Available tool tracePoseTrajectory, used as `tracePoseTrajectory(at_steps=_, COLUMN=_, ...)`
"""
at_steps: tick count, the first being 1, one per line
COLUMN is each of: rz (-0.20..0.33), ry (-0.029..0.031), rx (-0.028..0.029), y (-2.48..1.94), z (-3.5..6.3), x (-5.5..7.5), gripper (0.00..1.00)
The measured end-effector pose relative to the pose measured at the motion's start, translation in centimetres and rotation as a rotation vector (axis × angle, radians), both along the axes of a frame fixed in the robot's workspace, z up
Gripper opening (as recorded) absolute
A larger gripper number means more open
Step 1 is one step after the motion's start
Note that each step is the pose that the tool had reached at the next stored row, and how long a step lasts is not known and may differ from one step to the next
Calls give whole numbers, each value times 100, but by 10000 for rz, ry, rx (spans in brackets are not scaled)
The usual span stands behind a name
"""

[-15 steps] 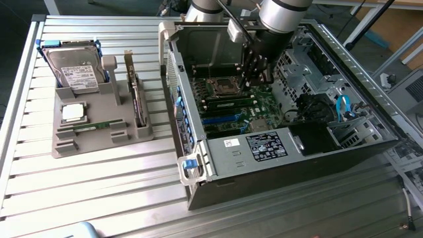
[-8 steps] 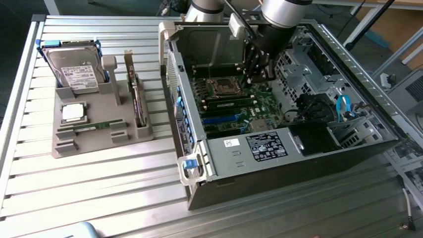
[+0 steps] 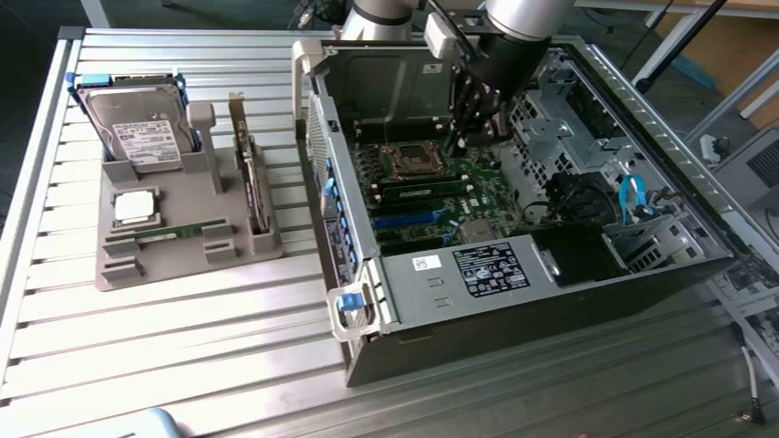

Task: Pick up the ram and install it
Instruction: 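Insert the ram into the slot, then press down the ram until it locks into place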

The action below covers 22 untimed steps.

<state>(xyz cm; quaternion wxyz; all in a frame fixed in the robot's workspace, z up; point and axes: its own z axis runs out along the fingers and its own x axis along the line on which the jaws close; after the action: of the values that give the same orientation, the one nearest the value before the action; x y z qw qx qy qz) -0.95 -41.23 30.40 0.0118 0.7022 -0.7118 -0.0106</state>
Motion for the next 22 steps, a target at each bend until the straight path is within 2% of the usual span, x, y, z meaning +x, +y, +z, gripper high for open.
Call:
tracePoseTrajectory(at_steps=16, rz=0, ry=2, rx=-4, y=0, z=23, x=0, gripper=19)
tracePoseTrajectory(at_steps=18, rz=0, ry=1, rx=-4, y=0, z=23, x=0, gripper=18)
tracePoseTrajectory(at_steps=19, rz=0, ry=1, rx=-4, y=0, z=23, x=0, gripper=11)
tracePoseTrajectory(at_steps=22, rz=0, ry=1, rx=-3, y=0, z=23, x=0, gripper=11)
